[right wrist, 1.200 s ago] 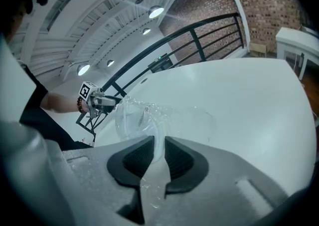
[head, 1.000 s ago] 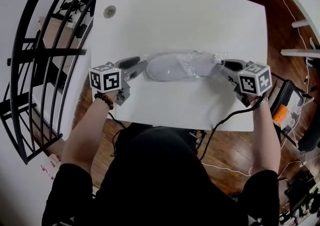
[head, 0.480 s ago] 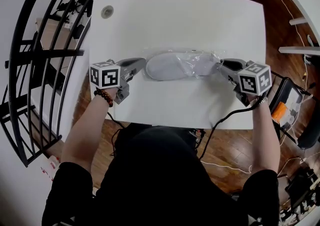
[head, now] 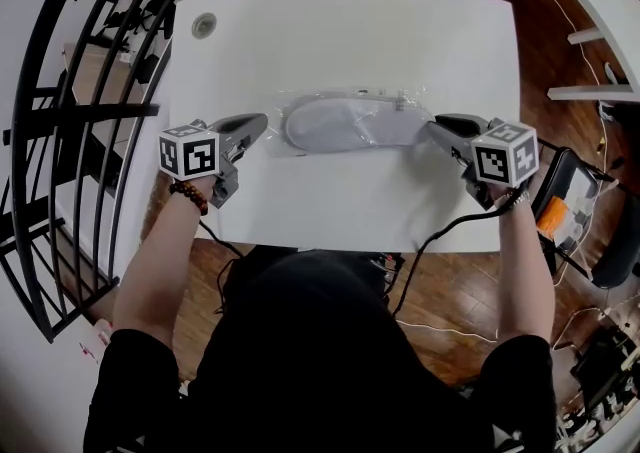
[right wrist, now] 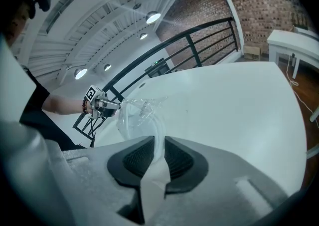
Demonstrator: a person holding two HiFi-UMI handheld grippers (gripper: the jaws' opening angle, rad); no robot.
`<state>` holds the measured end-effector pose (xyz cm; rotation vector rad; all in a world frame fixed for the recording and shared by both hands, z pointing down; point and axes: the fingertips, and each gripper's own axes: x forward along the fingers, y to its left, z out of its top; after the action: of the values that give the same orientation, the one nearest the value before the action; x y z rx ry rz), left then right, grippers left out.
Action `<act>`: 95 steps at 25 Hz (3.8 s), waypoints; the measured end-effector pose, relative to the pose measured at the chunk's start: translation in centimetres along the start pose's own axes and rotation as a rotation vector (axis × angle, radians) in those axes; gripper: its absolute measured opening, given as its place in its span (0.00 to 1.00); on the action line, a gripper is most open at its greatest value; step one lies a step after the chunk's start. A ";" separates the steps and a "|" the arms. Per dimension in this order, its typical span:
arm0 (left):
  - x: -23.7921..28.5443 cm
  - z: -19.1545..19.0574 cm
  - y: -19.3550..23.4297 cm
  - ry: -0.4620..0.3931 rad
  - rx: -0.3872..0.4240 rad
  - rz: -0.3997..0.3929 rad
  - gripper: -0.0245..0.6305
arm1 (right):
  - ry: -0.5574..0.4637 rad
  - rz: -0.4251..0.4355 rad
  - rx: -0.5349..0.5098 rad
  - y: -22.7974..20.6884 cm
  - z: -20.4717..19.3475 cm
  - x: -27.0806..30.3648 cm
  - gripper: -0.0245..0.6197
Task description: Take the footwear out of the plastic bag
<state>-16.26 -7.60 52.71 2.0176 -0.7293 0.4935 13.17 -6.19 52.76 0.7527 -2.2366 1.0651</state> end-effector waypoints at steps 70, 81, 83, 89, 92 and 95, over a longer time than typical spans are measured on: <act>8.5 -0.3 -8.6 0.193 0.566 0.124 0.20 | 0.391 0.036 -0.362 -2.5 0.0 2.0 0.39; 8.7 -1.5 -7.4 0.193 0.570 0.192 0.19 | 0.584 0.119 -0.435 -1.3 -1.4 3.4 0.34; 8.6 -1.5 -7.2 0.190 0.586 0.217 0.19 | 0.585 0.122 -0.438 -1.0 -1.6 3.4 0.33; 8.1 -1.2 -6.6 0.199 0.575 0.279 0.14 | 0.553 0.161 -0.399 -0.4 -1.5 2.7 0.24; 8.1 -1.3 -6.6 0.216 0.566 0.297 0.12 | 0.535 0.178 -0.377 -0.3 -1.8 2.4 0.23; 8.2 -1.5 -6.5 0.238 0.559 0.308 0.08 | 0.522 0.187 -0.365 -0.2 -1.8 2.0 0.21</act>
<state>-5.94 -6.05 54.28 2.3010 -0.8192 1.2054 12.30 -5.37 55.19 0.0924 -1.9782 0.7845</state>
